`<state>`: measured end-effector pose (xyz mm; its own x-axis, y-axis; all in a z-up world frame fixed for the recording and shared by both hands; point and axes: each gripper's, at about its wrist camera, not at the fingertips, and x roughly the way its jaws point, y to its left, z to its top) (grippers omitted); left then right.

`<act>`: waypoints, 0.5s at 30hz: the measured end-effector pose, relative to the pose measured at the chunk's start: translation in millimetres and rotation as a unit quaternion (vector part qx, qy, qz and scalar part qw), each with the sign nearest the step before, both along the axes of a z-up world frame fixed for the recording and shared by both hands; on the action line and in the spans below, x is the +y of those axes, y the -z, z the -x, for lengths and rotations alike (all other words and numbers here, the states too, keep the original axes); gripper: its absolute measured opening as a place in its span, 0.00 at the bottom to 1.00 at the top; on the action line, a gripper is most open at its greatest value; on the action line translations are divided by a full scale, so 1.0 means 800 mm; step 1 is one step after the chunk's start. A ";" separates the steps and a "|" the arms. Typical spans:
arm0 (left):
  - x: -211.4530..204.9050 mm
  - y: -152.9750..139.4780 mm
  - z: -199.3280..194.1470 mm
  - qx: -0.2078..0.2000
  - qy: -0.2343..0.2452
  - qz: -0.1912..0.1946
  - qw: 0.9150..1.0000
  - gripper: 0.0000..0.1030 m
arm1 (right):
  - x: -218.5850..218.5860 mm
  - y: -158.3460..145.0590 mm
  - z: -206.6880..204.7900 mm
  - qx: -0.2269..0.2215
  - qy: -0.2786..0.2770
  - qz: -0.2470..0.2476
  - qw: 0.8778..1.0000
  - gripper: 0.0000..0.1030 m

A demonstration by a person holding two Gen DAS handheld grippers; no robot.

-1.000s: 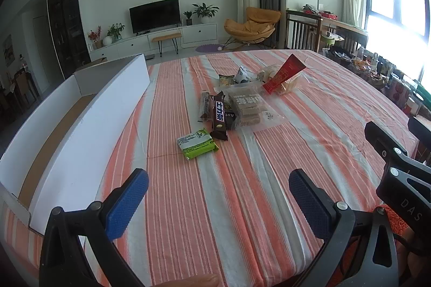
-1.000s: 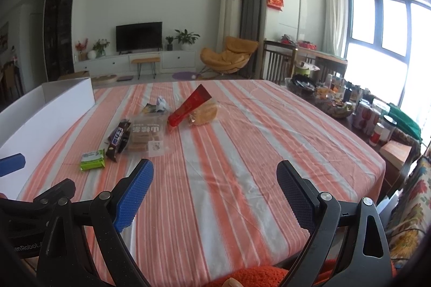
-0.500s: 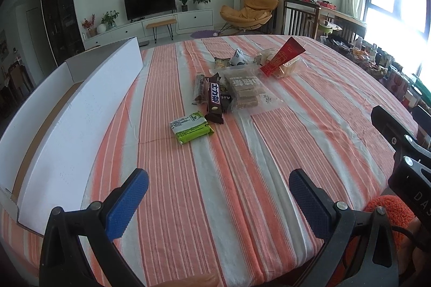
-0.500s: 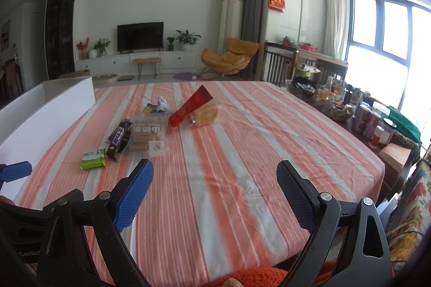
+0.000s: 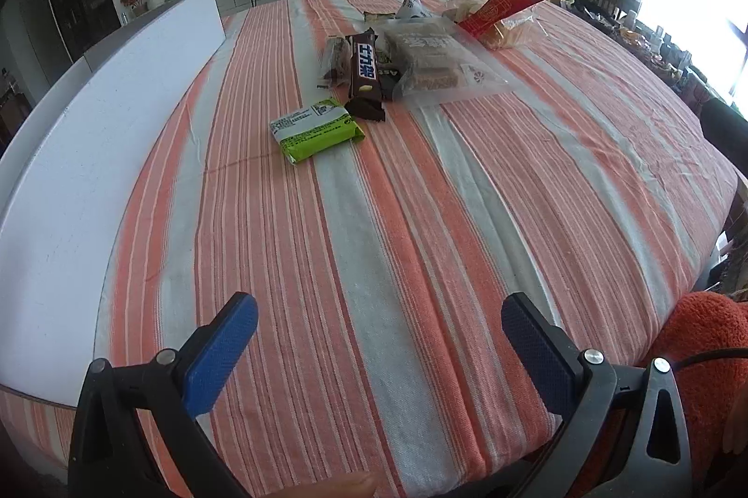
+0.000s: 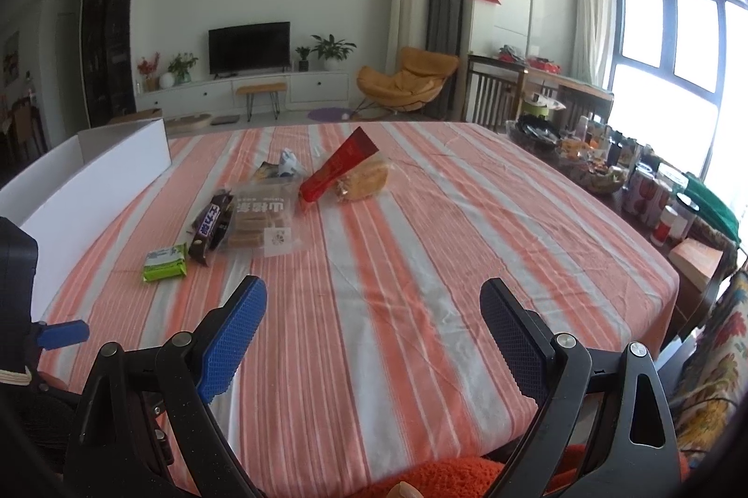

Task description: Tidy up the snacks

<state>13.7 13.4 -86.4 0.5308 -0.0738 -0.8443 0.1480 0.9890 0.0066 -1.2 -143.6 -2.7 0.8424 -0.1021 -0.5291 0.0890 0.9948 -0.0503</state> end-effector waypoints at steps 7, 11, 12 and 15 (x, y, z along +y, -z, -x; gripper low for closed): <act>0.012 0.017 -0.010 0.015 -0.004 -0.004 1.000 1.00 | -0.016 0.024 -0.028 0.077 -0.009 -0.052 0.996 0.92; 0.017 0.018 -0.021 0.015 -0.012 0.004 1.000 1.00 | -0.017 0.027 -0.029 0.089 -0.008 -0.055 0.994 0.92; 0.019 0.018 -0.022 0.009 -0.014 0.006 1.000 1.00 | -0.016 0.027 -0.028 0.088 -0.008 -0.054 0.995 0.92; 0.021 0.020 -0.024 -0.007 -0.007 0.009 1.000 1.00 | -0.014 0.026 -0.027 0.087 -0.011 -0.051 0.995 0.92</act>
<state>33.1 30.1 -102.0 0.5435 -0.0805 -0.8356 0.1341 0.9909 -0.0083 20.1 -154.5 -23.7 0.7387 -0.0225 -0.6737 0.0651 0.9972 0.0381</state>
